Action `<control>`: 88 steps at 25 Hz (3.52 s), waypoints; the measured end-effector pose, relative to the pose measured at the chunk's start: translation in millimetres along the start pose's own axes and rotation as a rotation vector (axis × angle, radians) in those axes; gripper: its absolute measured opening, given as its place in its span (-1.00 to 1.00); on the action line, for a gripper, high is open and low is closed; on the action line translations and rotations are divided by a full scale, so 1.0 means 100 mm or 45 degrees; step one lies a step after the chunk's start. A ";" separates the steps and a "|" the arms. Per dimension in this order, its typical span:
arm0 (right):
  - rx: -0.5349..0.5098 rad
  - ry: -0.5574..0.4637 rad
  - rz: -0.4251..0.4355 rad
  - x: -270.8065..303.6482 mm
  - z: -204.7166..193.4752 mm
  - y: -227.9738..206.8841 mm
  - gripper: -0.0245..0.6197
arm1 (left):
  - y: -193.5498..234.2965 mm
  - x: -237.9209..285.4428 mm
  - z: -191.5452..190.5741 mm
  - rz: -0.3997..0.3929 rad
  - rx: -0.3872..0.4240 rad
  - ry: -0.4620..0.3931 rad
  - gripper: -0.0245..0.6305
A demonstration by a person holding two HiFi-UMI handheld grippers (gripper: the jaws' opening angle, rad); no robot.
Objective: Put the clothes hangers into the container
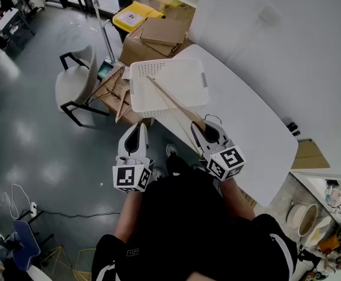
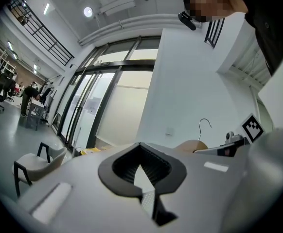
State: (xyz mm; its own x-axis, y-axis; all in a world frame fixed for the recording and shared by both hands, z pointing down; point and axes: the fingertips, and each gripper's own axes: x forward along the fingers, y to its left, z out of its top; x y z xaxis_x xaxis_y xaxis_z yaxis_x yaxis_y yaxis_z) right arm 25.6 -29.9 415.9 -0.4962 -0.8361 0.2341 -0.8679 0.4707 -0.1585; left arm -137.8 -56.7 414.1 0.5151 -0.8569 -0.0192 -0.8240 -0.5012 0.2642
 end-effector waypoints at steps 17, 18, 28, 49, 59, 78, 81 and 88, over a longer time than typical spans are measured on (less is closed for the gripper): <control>-0.024 0.018 0.074 0.39 0.14 -0.33 -0.73 | 0.13 0.47 0.02 0.015 0.007 0.006 -0.92; -0.024 0.020 0.079 0.41 0.15 -0.34 -0.73 | 0.13 0.49 0.03 0.012 0.009 0.006 -0.92; -0.037 0.047 0.107 0.64 0.25 -0.56 -0.73 | 0.19 0.71 0.02 0.026 0.000 0.030 -0.92; -0.086 0.182 0.197 1.16 0.15 -0.94 -0.73 | 0.39 1.19 -0.12 0.089 -0.007 0.090 -0.92; -0.100 0.247 0.250 1.38 0.09 -1.05 -0.73 | 0.45 1.41 -0.20 0.113 -0.020 0.115 -0.92; -0.138 0.398 0.323 1.70 -0.17 -1.09 -0.73 | 0.54 1.51 -0.35 0.167 -0.040 0.159 -0.92; -0.149 0.441 0.326 1.76 -0.22 -1.08 -0.73 | 0.55 1.50 -0.36 0.171 -0.043 0.161 -0.92; -0.167 0.528 0.325 1.90 -0.35 -1.07 -0.73 | 0.59 1.49 -0.38 0.179 -0.047 0.170 -0.92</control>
State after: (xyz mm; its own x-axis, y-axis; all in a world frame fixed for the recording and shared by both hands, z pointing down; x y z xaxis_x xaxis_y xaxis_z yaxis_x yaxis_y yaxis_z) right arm 23.8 -228.9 510.9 -0.6370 -0.5200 0.5691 -0.7001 0.6993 -0.1447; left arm -100.2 -209.1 463.8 0.4240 -0.8936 0.1475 -0.8822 -0.3707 0.2903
